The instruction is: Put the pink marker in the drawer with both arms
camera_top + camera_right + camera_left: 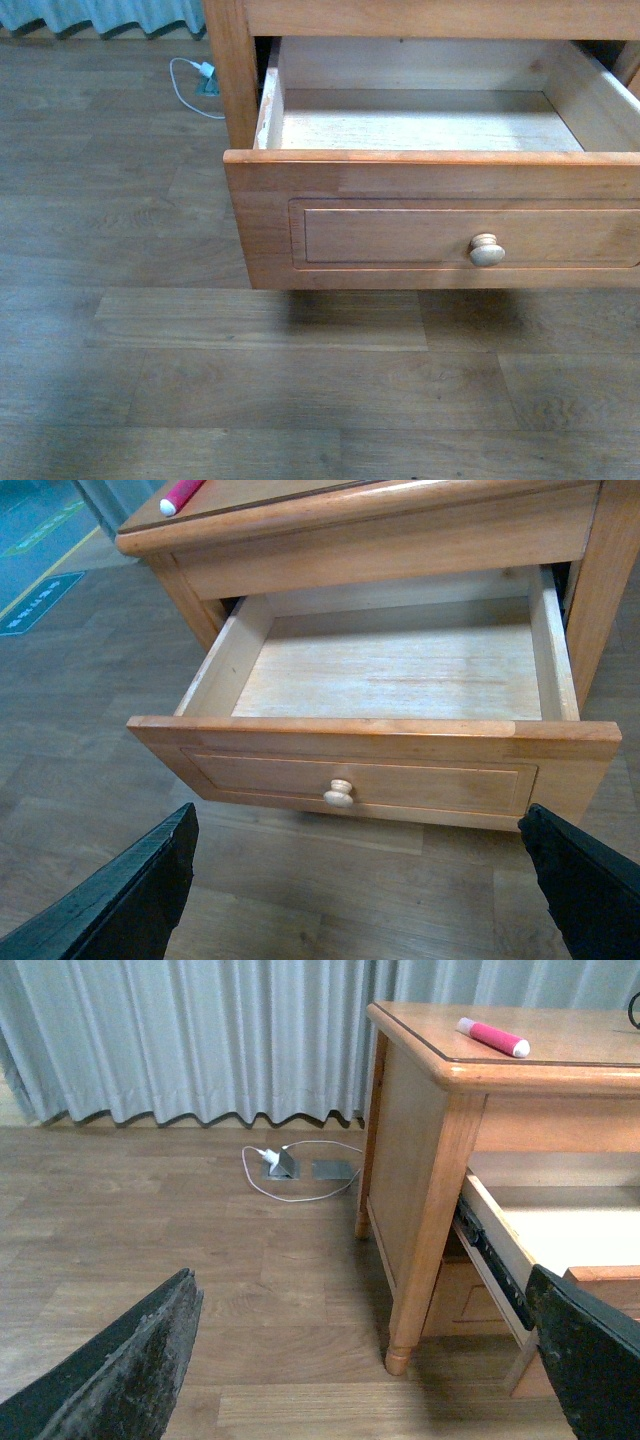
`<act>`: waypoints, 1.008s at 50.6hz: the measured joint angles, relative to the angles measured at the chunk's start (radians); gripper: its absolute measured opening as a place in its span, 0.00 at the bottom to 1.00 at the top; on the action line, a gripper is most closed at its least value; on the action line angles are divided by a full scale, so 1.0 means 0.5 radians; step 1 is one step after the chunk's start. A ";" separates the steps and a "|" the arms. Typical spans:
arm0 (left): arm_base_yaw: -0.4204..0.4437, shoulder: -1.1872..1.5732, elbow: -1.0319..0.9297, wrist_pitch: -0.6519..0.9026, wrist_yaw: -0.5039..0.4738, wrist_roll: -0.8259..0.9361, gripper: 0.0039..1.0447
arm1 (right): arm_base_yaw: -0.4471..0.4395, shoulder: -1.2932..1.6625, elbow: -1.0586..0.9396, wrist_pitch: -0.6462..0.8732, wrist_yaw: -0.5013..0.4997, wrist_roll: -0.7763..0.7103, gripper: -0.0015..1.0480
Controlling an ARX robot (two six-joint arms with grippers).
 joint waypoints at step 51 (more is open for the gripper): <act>-0.447 2.956 2.008 0.707 -0.050 0.005 0.94 | -0.001 0.000 0.000 0.000 0.000 0.000 0.92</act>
